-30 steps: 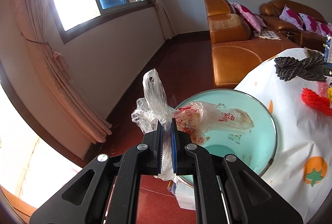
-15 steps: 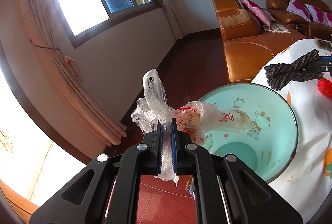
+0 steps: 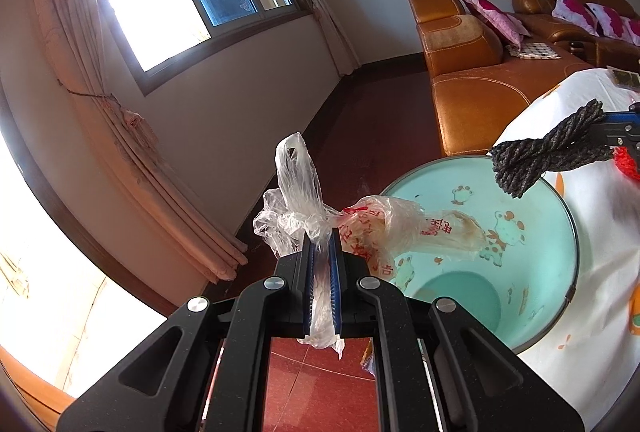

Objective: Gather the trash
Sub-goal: 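Carry the plastic bag and black braided snack over the green bin with both grippers, then open both grippers over the green bin to drop the bag and snack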

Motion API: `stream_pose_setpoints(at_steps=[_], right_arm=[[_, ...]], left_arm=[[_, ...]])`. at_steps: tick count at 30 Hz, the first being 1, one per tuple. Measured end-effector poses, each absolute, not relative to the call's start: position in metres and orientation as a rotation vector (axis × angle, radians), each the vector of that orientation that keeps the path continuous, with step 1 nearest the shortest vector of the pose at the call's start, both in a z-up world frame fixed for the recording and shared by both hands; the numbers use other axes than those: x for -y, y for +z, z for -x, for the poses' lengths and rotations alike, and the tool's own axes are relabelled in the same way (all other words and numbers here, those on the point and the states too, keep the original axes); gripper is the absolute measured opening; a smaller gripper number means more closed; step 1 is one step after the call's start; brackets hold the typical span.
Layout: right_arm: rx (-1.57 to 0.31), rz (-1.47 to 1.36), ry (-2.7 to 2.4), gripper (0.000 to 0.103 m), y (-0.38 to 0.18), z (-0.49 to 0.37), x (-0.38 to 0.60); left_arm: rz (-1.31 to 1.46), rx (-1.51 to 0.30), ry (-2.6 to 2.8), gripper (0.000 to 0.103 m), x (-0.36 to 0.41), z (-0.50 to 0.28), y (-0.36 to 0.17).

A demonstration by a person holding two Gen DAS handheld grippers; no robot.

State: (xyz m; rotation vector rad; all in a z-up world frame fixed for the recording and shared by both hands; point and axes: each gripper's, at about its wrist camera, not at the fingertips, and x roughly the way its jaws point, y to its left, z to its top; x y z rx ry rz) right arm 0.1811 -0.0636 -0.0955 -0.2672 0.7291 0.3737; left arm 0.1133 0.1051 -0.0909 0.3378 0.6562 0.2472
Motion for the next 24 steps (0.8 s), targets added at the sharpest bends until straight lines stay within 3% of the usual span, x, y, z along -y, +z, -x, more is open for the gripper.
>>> stream_pose_setpoints(at_steps=[9, 11, 15, 16, 20, 24], right_arm=[[-0.731, 0.269, 0.389, 0.009, -0.096, -0.180, 0.058], [-0.734, 0.267, 0.406, 0.025, -0.097, -0.179, 0.056], [-0.736, 0.273, 0.429, 0.036, -0.099, -0.176, 0.049], [-0.735, 0.268, 0.431, 0.041, -0.099, -0.175, 0.048], [-0.732, 0.257, 0.430, 0.045, -0.098, -0.174, 0.049], [-0.727, 0.258, 0.420, 0.048, -0.097, -0.174, 0.051]], left_arm=[[-0.320, -0.664, 0.224, 0.011, -0.108, -0.114, -0.091], [-0.314, -0.665, 0.211, 0.014, -0.106, -0.114, -0.092], [-0.314, -0.665, 0.179, 0.043, -0.099, -0.113, -0.096], [-0.311, -0.660, 0.170, 0.044, -0.097, -0.112, -0.096], [-0.313, -0.656, 0.159, 0.052, -0.092, -0.111, -0.097], [-0.315, -0.658, 0.159, 0.053, -0.092, -0.112, -0.098]])
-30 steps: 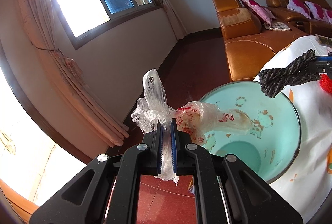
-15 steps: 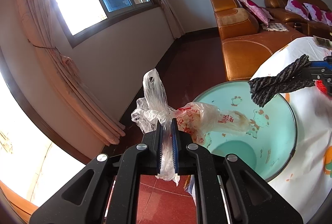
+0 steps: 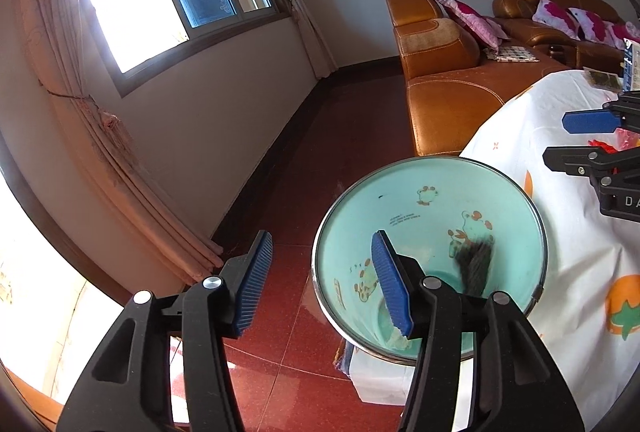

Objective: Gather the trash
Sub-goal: 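Open both grippers over the green bin to drop the bag and snack, then reach the left gripper to the red mesh net and close on it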

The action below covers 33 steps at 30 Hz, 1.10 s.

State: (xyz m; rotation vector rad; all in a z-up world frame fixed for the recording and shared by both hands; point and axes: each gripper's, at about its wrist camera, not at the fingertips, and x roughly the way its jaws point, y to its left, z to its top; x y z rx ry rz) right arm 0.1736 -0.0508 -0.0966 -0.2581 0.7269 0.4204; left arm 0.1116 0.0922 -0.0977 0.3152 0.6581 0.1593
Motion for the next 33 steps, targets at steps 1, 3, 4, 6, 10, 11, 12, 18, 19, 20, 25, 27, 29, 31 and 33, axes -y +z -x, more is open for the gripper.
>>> stream_pose_setpoints(at_steps=[1, 3, 4, 6, 10, 11, 12, 18, 19, 20, 25, 27, 29, 31, 33], right_arm=[[-0.725, 0.259, 0.417, 0.050, -0.096, -0.173, 0.051], [-0.716, 0.262, 0.412, 0.054, -0.094, -0.172, 0.051], [-0.712, 0.260, 0.413, 0.055, -0.092, -0.171, 0.051], [-0.708, 0.260, 0.410, 0.055, -0.090, -0.170, 0.052], [-0.702, 0.285, 0.378, 0.055, -0.088, -0.165, 0.054], [-0.701, 0.290, 0.370, 0.055, -0.087, -0.164, 0.056], [-0.699, 0.288, 0.364, 0.055, -0.087, -0.162, 0.059], [-0.696, 0.278, 0.305, 0.056, -0.083, -0.156, 0.082], [-0.696, 0.275, 0.299, 0.056, -0.083, -0.154, 0.087], [-0.696, 0.271, 0.289, 0.056, -0.083, -0.152, 0.093], [-0.694, 0.238, 0.241, 0.056, -0.079, -0.136, 0.122], [-0.692, 0.208, 0.216, 0.057, -0.075, -0.126, 0.139], [-0.690, 0.186, 0.174, 0.057, -0.072, -0.114, 0.160], [-0.685, 0.160, 0.137, 0.059, -0.069, -0.102, 0.181], [-0.679, 0.126, 0.081, 0.061, -0.066, -0.087, 0.207]], left_arm=[[-0.315, -0.659, 0.160, 0.053, -0.093, -0.112, -0.098], [-0.317, -0.658, 0.166, 0.056, -0.093, -0.112, -0.097], [-0.315, -0.657, 0.167, 0.058, -0.094, -0.112, -0.097], [-0.315, -0.654, 0.169, 0.060, -0.092, -0.111, -0.096], [-0.321, -0.653, 0.163, 0.060, -0.089, -0.110, -0.096], [-0.322, -0.652, 0.160, 0.060, -0.087, -0.110, -0.096], [-0.325, -0.653, 0.156, 0.060, -0.086, -0.110, -0.097], [-0.354, -0.656, 0.114, 0.061, -0.071, -0.106, -0.099], [-0.360, -0.654, 0.105, 0.061, -0.067, -0.105, -0.099], [-0.364, -0.653, 0.098, 0.061, -0.064, -0.105, -0.098], [-0.391, -0.647, 0.050, 0.061, -0.042, -0.102, -0.099], [-0.405, -0.644, 0.022, 0.061, -0.029, -0.100, -0.100], [-0.424, -0.639, -0.007, 0.062, -0.015, -0.098, -0.102], [-0.436, -0.634, -0.039, 0.062, 0.001, -0.097, -0.102], [-0.449, -0.623, -0.068, 0.062, 0.016, -0.096, -0.102]])
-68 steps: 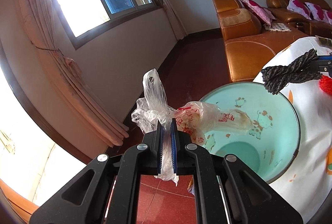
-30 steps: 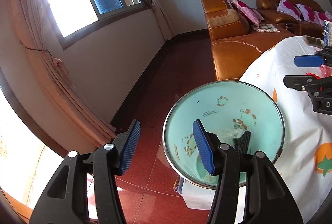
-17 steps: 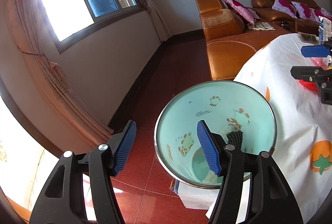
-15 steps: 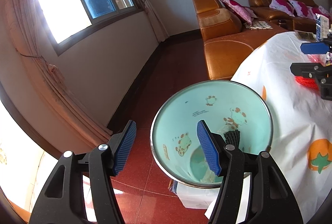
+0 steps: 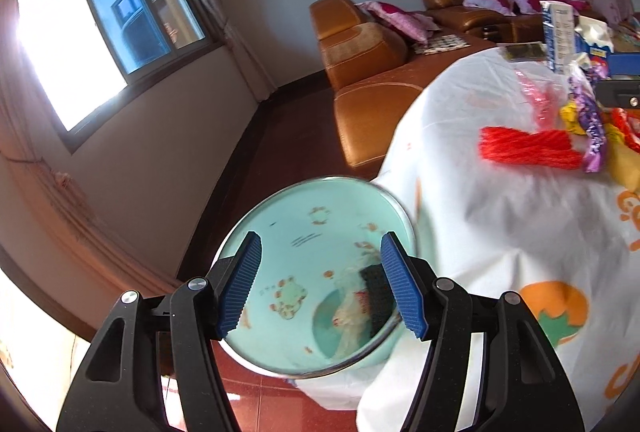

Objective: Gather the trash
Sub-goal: 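Reach the left gripper to the red mesh net and close on it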

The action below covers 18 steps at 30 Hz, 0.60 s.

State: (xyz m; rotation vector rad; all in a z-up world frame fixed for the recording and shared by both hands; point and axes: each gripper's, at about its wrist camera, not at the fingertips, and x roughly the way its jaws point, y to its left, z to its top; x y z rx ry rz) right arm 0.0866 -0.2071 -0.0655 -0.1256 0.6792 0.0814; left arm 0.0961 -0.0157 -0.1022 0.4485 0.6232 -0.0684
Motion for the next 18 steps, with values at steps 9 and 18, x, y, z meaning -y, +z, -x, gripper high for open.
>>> stream_pose_setpoints(at_steps=[9, 18], right_arm=[[-0.684, -0.015, -0.189, 0.062, -0.074, -0.019, 0.326], [-0.702, -0.136, -0.330, 0.063, -0.101, 0.017, 0.401]], left_arm=[[-0.473, -0.589, -0.196, 0.062, 0.095, -0.108, -0.104], [-0.489, -0.634, -0.247, 0.062, 0.148, -0.156, -0.122]])
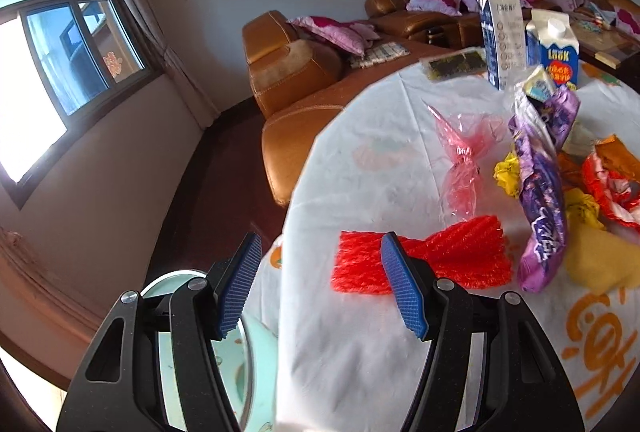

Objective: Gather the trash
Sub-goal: 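Reach the left gripper to the red mesh net and close on it, then grasp the orange snack wrapper with the right gripper while the left lifts the red net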

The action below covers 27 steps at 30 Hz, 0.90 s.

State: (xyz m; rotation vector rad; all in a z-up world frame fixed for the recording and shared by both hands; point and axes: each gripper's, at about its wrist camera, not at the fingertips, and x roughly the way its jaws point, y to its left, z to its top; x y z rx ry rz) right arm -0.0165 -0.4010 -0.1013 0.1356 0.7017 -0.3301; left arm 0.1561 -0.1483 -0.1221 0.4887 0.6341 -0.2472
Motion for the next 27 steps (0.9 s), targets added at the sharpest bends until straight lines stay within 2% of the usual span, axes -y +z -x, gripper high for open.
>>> stream_pose_setpoints(at_steps=[7, 12, 15, 18, 27], right_arm=[[-0.724, -0.158, -0.328, 0.064, -0.118, 0.013, 0.412], [-0.745, -0.179, -0.345, 0.064, -0.127, 0.012, 0.415], [-0.747, -0.206, -0.358, 0.064, -0.129, 0.015, 0.419], [-0.747, -0.239, -0.351, 0.064, -0.129, 0.017, 0.421], [-0.734, -0.289, -0.377, 0.064, -0.128, 0.020, 0.427]], left_arm=[[-0.471, -0.677, -0.271, 0.058, 0.154, -0.162, -0.141], [-0.485, -0.675, -0.327, 0.029, 0.164, -0.155, -0.147], [-0.481, -0.679, -0.345, 0.019, 0.166, -0.152, -0.148], [-0.468, -0.681, -0.353, 0.015, 0.165, -0.149, -0.146], [-0.369, -0.648, -0.340, 0.013, 0.134, -0.133, -0.118]])
